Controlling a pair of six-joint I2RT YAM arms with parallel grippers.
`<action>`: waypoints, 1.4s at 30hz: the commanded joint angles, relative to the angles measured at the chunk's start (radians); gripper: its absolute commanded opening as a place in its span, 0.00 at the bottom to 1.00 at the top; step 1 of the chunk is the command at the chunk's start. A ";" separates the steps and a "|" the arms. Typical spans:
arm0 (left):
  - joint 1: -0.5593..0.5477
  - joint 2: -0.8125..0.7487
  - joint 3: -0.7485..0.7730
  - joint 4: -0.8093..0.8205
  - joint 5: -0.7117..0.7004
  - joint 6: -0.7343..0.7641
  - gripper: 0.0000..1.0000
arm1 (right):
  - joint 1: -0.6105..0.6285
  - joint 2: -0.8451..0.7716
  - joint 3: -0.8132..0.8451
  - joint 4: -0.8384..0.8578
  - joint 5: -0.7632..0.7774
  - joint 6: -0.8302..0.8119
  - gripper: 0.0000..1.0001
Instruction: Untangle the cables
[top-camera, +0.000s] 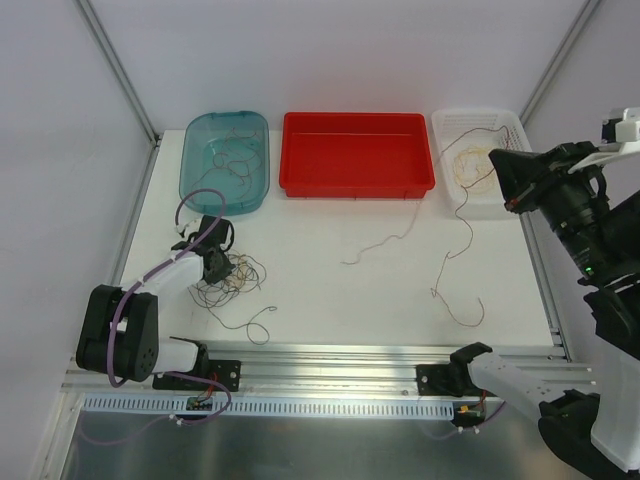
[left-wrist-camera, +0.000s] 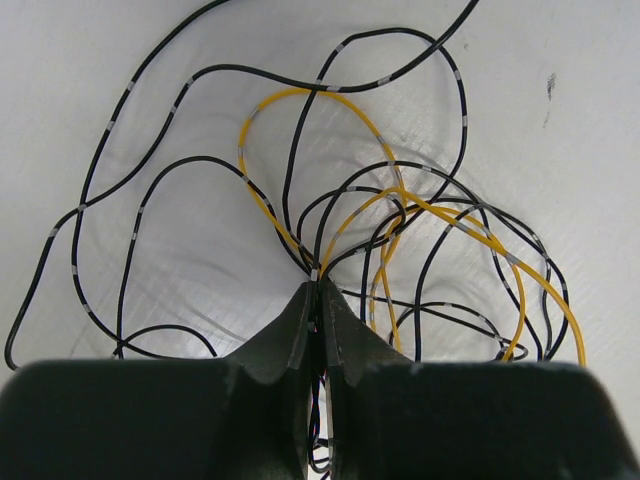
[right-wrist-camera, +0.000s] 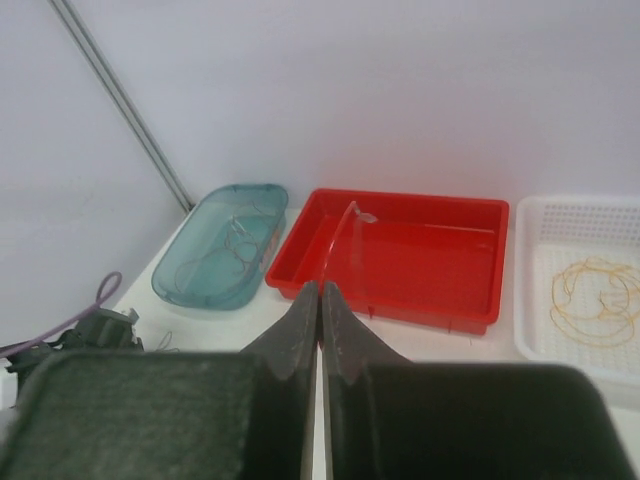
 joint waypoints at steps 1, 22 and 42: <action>0.013 -0.007 -0.021 -0.024 0.015 -0.020 0.04 | -0.006 0.042 0.079 0.026 -0.054 -0.001 0.01; -0.182 -0.283 0.002 -0.018 0.285 0.081 0.55 | -0.008 -0.169 -0.952 0.231 0.035 0.278 0.01; -0.219 -0.548 0.010 -0.016 0.629 0.113 0.91 | -0.014 0.131 -1.292 0.266 0.239 0.483 0.95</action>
